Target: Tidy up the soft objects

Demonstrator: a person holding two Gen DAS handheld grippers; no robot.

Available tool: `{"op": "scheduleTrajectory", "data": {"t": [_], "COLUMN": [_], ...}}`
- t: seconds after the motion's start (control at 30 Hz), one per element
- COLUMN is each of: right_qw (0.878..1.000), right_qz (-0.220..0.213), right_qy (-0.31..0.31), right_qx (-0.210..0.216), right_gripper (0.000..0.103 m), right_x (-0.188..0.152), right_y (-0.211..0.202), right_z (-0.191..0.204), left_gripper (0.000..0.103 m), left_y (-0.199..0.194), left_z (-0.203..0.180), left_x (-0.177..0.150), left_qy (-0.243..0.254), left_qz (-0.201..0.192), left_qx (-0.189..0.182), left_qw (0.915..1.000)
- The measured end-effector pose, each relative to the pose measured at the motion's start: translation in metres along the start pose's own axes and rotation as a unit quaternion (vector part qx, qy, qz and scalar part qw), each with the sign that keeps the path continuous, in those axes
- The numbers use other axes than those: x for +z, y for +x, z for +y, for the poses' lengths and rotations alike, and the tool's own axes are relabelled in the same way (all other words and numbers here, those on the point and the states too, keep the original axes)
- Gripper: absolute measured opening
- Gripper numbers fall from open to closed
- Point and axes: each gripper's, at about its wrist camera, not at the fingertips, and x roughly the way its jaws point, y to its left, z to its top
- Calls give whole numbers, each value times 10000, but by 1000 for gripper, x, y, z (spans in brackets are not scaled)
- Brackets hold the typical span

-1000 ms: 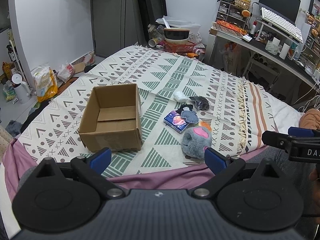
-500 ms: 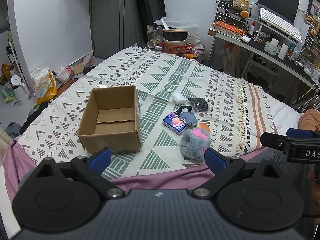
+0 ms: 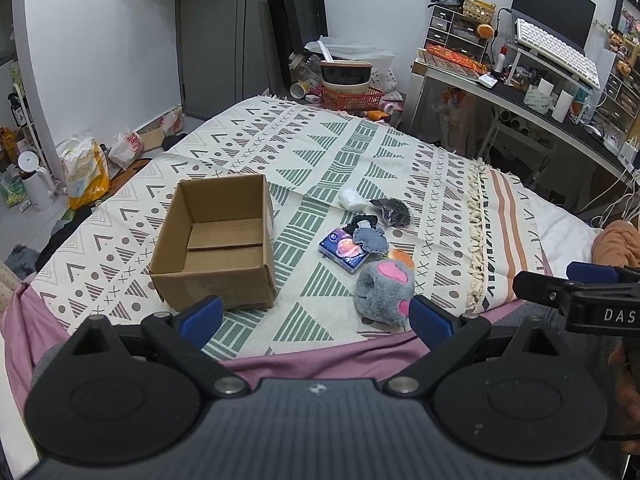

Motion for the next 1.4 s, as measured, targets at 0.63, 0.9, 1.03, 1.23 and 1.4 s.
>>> {"op": "scheduleTrajectory", "data": {"t": [0.63, 0.9, 1.03, 1.23, 1.4], "right_qw": [9999, 9997, 9993, 9977, 9960], "right_qz": [102, 199, 271, 328, 410], "right_qy": [79, 110, 231, 583, 794], "right_qx": [30, 110, 125, 75, 81], "right_gripper": [103, 103, 103, 103, 103], "right_x": [5, 11, 13, 18, 20], "right_y": [16, 33, 44, 61, 75], "right_z": [-10, -21, -28, -44, -55], "left_gripper": [99, 98, 97, 96, 92], "left_y": [24, 45, 56, 74, 90], "left_z": [-11, -15, -15, -18, -24], "left_x": [4, 7, 9, 12, 16], "left_qy": [-48, -156, -218, -289, -377], "left_qz": [25, 94, 139, 164, 215], "left_qx": [-131, -124, -125, -231, -348], "left_qw": [9999, 9998, 9996, 9992, 9985]}}
